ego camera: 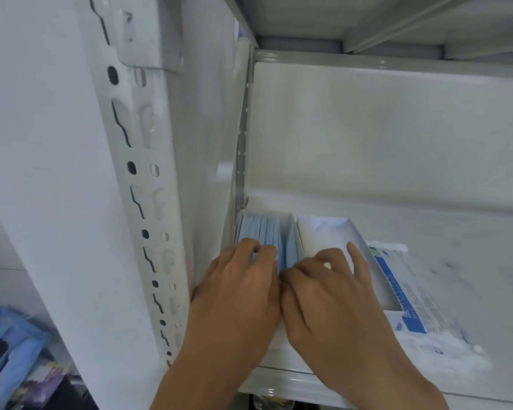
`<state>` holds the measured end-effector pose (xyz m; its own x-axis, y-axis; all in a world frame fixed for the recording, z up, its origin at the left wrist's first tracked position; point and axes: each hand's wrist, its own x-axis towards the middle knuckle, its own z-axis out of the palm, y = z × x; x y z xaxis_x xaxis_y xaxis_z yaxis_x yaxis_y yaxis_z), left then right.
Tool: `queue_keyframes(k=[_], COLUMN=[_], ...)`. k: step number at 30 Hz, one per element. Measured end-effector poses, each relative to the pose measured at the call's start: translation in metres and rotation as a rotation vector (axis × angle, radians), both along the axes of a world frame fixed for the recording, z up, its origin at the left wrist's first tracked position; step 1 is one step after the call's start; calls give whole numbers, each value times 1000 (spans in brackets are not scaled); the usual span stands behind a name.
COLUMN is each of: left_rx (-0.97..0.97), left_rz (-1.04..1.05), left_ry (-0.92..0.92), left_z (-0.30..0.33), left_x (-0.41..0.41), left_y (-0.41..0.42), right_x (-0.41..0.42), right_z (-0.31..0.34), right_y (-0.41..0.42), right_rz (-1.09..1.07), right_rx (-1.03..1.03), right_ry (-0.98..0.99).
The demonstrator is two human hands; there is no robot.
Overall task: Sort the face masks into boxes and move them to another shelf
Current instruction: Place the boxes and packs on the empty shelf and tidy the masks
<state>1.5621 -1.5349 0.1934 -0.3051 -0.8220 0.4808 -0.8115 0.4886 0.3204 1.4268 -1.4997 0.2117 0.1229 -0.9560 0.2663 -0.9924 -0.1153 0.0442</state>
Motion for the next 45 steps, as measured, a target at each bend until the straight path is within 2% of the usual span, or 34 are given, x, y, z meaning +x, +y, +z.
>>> queue_keyframes(k=[4, 8, 11, 16, 20, 22, 24, 29, 33, 38, 42, 45], left_rx=[-27, -38, -58, -90, 5, 37, 28, -15, 4, 14, -25, -22], left_rz=[64, 92, 62, 5, -128, -121, -64, 142, 162, 115, 26, 17], left_ry=[44, -66, -62, 91, 325, 377, 321, -35, -160, -93, 31, 29], left_z=[0, -3, -3, -4, 0, 1, 0, 1, 2, 1, -4, -6], left_x=[-1, 0, 2, 2, 3, 4, 5, 0, -1, -1, 1, 5], left_y=[2, -2, 0, 4, 6, 6, 5, 13, 13, 10, 8, 8], right_x=[4, 1, 0, -7, -8, -7, -7, -15, -14, -12, -11, -10], right_z=[19, 24, 19, 13, 6, 3, 2, 0, 0, 1, -3, -4], right_y=[-6, -34, -47, -48, -44, -43, -45, -51, -52, -60, -61, -59], right_rz=[26, 85, 119, 206, 205, 179, 174, 159, 151, 154, 155, 171], right_rx=[17, 76, 56, -133, -102, -65, -49, 1, -17, -35, -64, -96], right_ry=[56, -33, -123, -388, -380, -342, -323, -339, -343, -312, -464, -550])
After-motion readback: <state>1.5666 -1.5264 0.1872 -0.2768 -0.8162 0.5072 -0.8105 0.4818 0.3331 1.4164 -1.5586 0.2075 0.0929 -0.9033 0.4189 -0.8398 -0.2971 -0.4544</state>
